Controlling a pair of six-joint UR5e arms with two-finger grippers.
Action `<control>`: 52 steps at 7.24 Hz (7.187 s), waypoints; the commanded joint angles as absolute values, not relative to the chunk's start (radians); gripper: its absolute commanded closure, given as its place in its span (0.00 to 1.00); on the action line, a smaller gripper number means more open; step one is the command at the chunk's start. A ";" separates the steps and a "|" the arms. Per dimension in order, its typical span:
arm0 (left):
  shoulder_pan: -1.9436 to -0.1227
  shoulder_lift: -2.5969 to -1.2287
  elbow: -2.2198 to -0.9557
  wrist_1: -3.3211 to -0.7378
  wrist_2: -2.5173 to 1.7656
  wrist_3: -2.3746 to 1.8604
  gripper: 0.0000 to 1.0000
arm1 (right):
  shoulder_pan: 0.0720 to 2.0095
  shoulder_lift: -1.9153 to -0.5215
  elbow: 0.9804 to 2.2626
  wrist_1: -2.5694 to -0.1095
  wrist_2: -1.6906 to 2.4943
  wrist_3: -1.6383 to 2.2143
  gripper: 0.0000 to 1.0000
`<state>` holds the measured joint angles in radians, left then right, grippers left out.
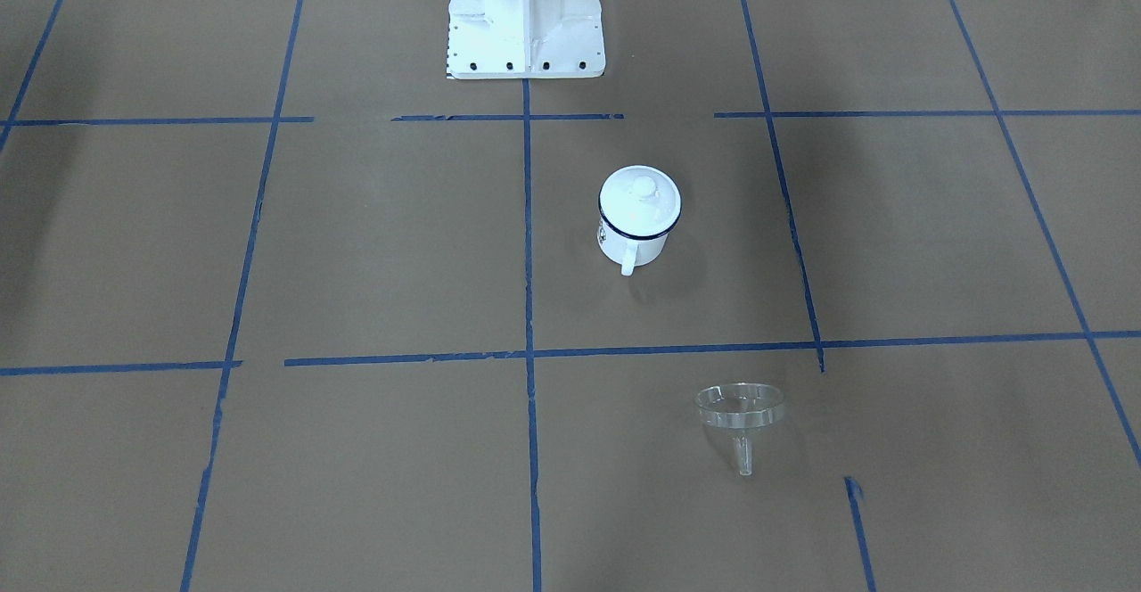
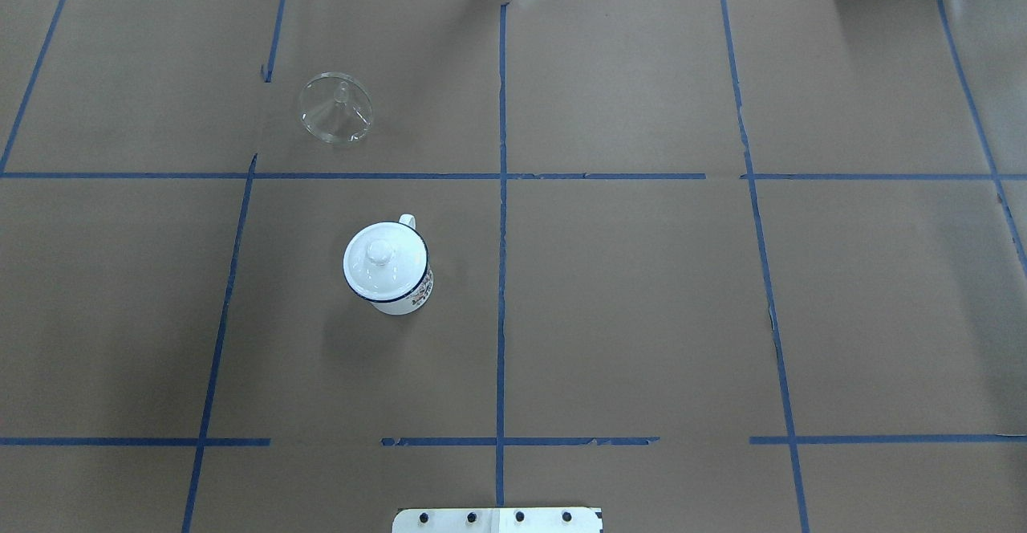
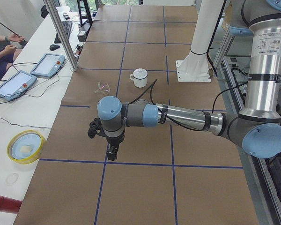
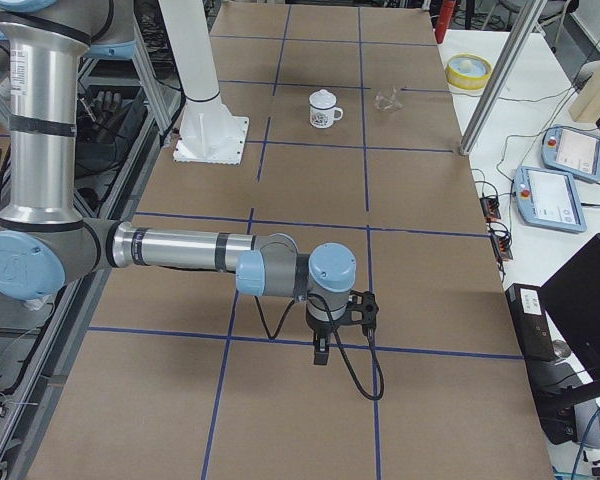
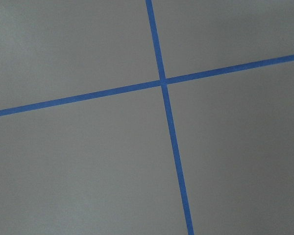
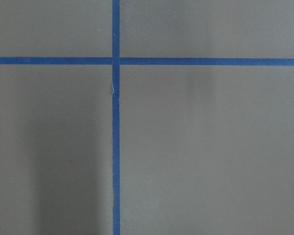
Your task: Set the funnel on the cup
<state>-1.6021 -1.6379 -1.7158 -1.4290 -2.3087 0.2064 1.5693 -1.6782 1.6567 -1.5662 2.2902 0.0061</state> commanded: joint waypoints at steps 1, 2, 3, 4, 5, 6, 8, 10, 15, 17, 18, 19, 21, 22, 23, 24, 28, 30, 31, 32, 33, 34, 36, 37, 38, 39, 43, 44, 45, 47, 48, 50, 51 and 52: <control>-1.580 -1.756 -1.747 -1.427 -2.278 0.041 0.00 | 1.569 -1.678 1.657 -1.566 2.290 0.006 0.00; -1.501 -1.775 -1.820 -1.425 -2.279 -0.069 0.00 | 1.569 -1.678 1.655 -1.566 2.290 0.006 0.00; -1.371 -1.808 -1.907 -1.425 -2.263 -0.257 0.00 | 1.569 -1.678 1.657 -1.566 2.290 0.006 0.00; -1.247 -1.851 -1.957 -1.427 -2.217 -0.452 0.00 | 1.569 -1.678 1.657 -1.566 2.290 0.006 0.00; -1.153 -1.935 -1.962 -1.417 -2.214 -0.604 0.00 | 1.569 -1.678 1.657 -1.566 2.290 0.006 0.00; -1.069 -1.981 -1.967 -1.413 -2.212 -0.724 0.00 | 1.569 -1.678 1.657 -1.566 2.290 0.006 0.00; -0.912 -2.077 -1.962 -1.393 -2.139 -0.840 0.00 | 1.569 -1.678 1.657 -1.566 2.290 0.006 0.00; -0.801 -2.130 -1.945 -1.396 -2.099 -0.985 0.00 | 1.569 -1.678 1.657 -1.566 2.290 0.006 0.00; -0.621 -2.194 -1.861 -1.405 -1.985 -1.189 0.17 | 1.569 -1.678 1.657 -1.566 2.290 0.006 0.00; -0.609 -2.192 -1.853 -1.407 -1.985 -1.198 0.22 | 1.569 -1.678 1.657 -1.566 2.290 0.006 0.00; -0.607 -2.192 -1.842 -1.419 -1.985 -1.200 0.27 | 1.569 -1.678 1.657 -1.566 2.290 0.006 0.00; -0.607 -2.191 -1.841 -1.420 -1.985 -1.200 0.35 | 1.569 -1.678 1.657 -1.566 2.290 0.006 0.00; -0.607 -2.187 -1.841 -1.422 -1.985 -1.200 0.42 | 1.569 -1.678 1.657 -1.566 2.290 0.006 0.00; -0.609 -2.187 -1.841 -1.420 -1.985 -1.200 0.43 | 1.569 -1.678 1.657 -1.566 2.290 0.006 0.00; -0.607 -2.187 -1.842 -1.420 -1.985 -1.200 0.45 | 1.569 -1.678 1.657 -1.566 2.290 0.006 0.00; -0.607 -2.189 -1.844 -1.420 -1.985 -1.201 0.57 | 1.569 -1.678 1.657 -1.566 2.290 0.006 0.00; -0.620 -2.188 -1.914 -1.396 -1.987 -1.200 1.00 | 1.569 -1.678 1.657 -1.566 2.290 0.006 0.00; -0.670 -2.180 -2.021 -1.271 -1.983 -1.183 1.00 | 1.569 -1.678 1.657 -1.566 2.290 0.006 0.00; -0.693 -2.121 -2.064 -1.279 -1.980 -1.157 1.00 | 1.569 -1.678 1.657 -1.566 2.290 0.006 0.00; -0.693 -1.985 -2.125 -1.383 -1.959 -1.138 1.00 | 1.569 -1.678 1.657 -1.566 2.290 0.006 0.00; -0.686 -1.854 -2.112 -1.564 -1.919 -1.144 1.00 | 1.569 -1.678 1.655 -1.566 2.290 0.006 0.00; -0.683 -1.806 -2.053 -1.689 -1.917 -1.146 1.00 | 1.569 -1.678 1.655 -1.566 2.290 0.006 0.00; -0.678 -1.809 -1.904 -1.785 -1.916 -1.141 1.00 | 1.569 -1.678 1.657 -1.566 2.290 0.006 0.00; -0.678 -1.806 -1.846 -1.824 -1.916 -1.137 1.00 | 1.569 -1.678 1.655 -1.566 2.290 0.006 0.00; -0.678 -1.809 -1.826 -1.830 -1.917 -1.132 1.00 | 1.569 -1.678 1.657 -1.566 2.290 0.006 0.00; -0.678 -1.810 -1.824 -1.830 -1.917 -1.132 0.91 | 1.569 -1.678 1.657 -1.566 2.290 0.006 0.00; -0.678 -1.819 -1.841 -1.822 -1.921 -1.137 0.00 | 1.569 -1.678 1.657 -1.566 2.290 0.006 0.00; -0.687 -1.845 -1.845 -1.812 -1.922 -1.144 0.00 | 1.569 -1.678 1.657 -1.566 2.290 0.006 0.00; -0.731 -1.871 -1.845 -1.793 -1.925 -1.167 0.00 | 1.569 -1.678 1.657 -1.566 2.290 0.006 0.00; -0.793 -1.955 -1.830 -1.790 -1.925 -1.366 0.00 | 1.569 -1.678 1.657 -1.566 2.290 0.006 0.00; -0.795 -1.992 -1.812 -1.801 -1.921 -1.560 0.00 | 1.569 -1.678 1.657 -1.566 2.290 0.006 0.00; -0.785 -2.119 -1.699 -1.810 -1.826 -1.882 0.00 | 1.569 -1.678 1.657 -1.566 2.290 0.006 0.00; -0.776 -2.164 -1.616 -1.868 -1.778 -1.985 0.00 | 1.569 -1.678 1.657 -1.566 2.290 0.006 0.00; -0.772 -2.183 -1.562 -1.903 -1.735 -2.046 0.00 | 1.569 -1.678 1.657 -1.566 2.290 0.006 0.00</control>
<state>-0.7791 -2.1410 -1.6425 -1.8551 -1.7959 -1.9354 1.5693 -1.6781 1.6567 -1.5662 2.2902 0.0061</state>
